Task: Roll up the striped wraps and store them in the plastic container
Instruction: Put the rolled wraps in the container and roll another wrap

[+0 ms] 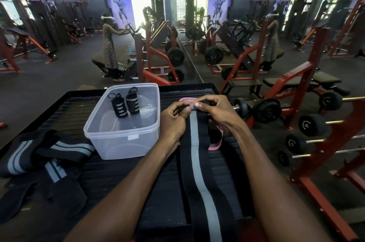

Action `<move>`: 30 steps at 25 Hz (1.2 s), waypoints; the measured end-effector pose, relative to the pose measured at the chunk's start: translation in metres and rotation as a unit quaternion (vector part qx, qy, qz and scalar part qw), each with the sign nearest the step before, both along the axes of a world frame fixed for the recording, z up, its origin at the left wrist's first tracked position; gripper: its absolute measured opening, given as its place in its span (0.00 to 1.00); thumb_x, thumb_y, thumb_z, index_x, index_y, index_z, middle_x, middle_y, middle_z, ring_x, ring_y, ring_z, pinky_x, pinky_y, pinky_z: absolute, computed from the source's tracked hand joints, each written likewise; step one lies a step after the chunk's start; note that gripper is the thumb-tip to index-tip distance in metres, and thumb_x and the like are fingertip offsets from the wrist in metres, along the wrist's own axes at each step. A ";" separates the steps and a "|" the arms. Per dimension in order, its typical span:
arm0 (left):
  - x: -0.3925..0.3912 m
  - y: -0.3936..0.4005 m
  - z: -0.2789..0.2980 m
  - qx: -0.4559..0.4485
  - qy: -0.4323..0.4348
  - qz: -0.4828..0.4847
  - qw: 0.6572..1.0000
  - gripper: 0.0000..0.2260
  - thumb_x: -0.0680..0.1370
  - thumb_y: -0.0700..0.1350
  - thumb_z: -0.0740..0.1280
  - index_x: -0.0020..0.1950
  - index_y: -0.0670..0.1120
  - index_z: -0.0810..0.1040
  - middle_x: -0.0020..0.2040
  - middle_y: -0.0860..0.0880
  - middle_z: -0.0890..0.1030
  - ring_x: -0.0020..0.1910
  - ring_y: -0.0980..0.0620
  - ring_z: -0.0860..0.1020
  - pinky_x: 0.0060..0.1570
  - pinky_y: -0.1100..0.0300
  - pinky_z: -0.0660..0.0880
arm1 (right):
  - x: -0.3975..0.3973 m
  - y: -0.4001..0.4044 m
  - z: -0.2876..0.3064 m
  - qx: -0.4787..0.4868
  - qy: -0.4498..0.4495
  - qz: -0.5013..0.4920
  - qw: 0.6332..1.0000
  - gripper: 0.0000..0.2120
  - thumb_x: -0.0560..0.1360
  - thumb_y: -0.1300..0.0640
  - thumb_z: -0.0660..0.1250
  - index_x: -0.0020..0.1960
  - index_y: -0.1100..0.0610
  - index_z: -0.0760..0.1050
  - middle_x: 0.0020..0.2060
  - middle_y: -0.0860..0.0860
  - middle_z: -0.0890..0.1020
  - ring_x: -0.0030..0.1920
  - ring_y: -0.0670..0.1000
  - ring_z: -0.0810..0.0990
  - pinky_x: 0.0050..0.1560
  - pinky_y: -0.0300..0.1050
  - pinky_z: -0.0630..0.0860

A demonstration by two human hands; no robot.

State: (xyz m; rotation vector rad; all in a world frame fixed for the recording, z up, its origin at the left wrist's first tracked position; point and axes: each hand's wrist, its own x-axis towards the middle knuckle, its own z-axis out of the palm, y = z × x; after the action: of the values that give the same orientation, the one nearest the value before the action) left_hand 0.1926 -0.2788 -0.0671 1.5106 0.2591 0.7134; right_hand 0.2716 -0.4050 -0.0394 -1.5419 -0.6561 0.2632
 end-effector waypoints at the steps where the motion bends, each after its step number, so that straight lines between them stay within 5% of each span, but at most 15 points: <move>1: 0.000 -0.001 0.001 0.010 0.004 -0.004 1.000 0.06 0.77 0.37 0.70 0.51 0.47 0.83 0.48 0.50 0.85 0.48 0.58 0.83 0.55 0.62 0.78 | 0.002 0.000 -0.002 0.006 -0.029 -0.005 1.000 0.06 0.73 0.62 0.74 0.42 0.51 0.85 0.41 0.47 0.87 0.45 0.49 0.83 0.43 0.45 0.76; 4: -0.002 -0.002 0.002 0.040 0.028 -0.010 0.999 0.04 0.79 0.43 0.69 0.50 0.51 0.81 0.44 0.55 0.85 0.43 0.62 0.82 0.48 0.65 0.77 | 0.004 -0.001 -0.002 0.045 -0.058 0.014 0.997 0.10 0.71 0.68 0.74 0.43 0.53 0.85 0.42 0.48 0.88 0.47 0.45 0.85 0.51 0.39 0.78; 9: -0.003 -0.002 0.003 0.038 0.023 0.012 0.999 0.06 0.80 0.39 0.68 0.50 0.48 0.82 0.44 0.54 0.85 0.41 0.64 0.81 0.47 0.69 0.75 | 0.003 0.000 0.002 0.052 0.022 0.064 0.996 0.10 0.77 0.62 0.69 0.41 0.53 0.86 0.40 0.49 0.87 0.44 0.46 0.84 0.44 0.39 0.76; 12: -0.001 -0.001 0.002 0.033 0.029 0.029 0.999 0.05 0.81 0.39 0.66 0.53 0.44 0.81 0.47 0.47 0.85 0.45 0.55 0.81 0.51 0.59 0.76 | 0.003 -0.001 0.004 0.030 0.085 0.077 0.993 0.16 0.81 0.55 0.64 0.40 0.54 0.87 0.38 0.51 0.86 0.39 0.47 0.83 0.34 0.39 0.75; 19: 0.000 0.003 0.005 0.082 0.065 0.020 0.994 0.05 0.83 0.43 0.62 0.55 0.48 0.76 0.48 0.54 0.81 0.49 0.56 0.79 0.55 0.57 0.75 | 0.007 -0.004 -0.002 0.066 0.105 0.104 0.987 0.08 0.77 0.64 0.68 0.52 0.60 0.85 0.50 0.58 0.86 0.53 0.54 0.84 0.57 0.51 0.79; 23: 0.000 0.006 0.007 0.061 0.059 -0.029 0.996 0.05 0.84 0.43 0.61 0.56 0.49 0.75 0.50 0.53 0.81 0.53 0.53 0.79 0.57 0.56 0.75 | 0.008 -0.007 0.000 0.051 0.112 0.118 0.985 0.14 0.77 0.66 0.68 0.62 0.65 0.79 0.59 0.61 0.83 0.58 0.55 0.82 0.63 0.54 0.76; 27: 0.000 0.008 0.008 0.023 0.050 -0.029 0.998 0.06 0.83 0.40 0.61 0.56 0.47 0.76 0.48 0.51 0.82 0.48 0.55 0.80 0.50 0.62 0.76 | 0.007 -0.005 0.000 0.057 0.117 0.119 0.984 0.13 0.77 0.64 0.68 0.61 0.64 0.80 0.57 0.60 0.84 0.56 0.54 0.83 0.57 0.49 0.80; 30: -0.001 0.003 0.010 0.014 0.041 -0.018 0.999 0.07 0.82 0.38 0.63 0.53 0.48 0.78 0.46 0.50 0.83 0.46 0.55 0.81 0.46 0.65 0.76 | 0.005 0.002 -0.003 0.041 0.083 0.080 0.992 0.07 0.78 0.59 0.68 0.51 0.57 0.85 0.46 0.54 0.87 0.48 0.51 0.84 0.44 0.45 0.79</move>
State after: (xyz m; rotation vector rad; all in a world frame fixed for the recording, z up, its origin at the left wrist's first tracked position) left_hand 0.1913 -0.2755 -0.0576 1.5685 0.2830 0.6293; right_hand 0.2769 -0.4035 -0.0421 -1.3737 -0.6506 0.4752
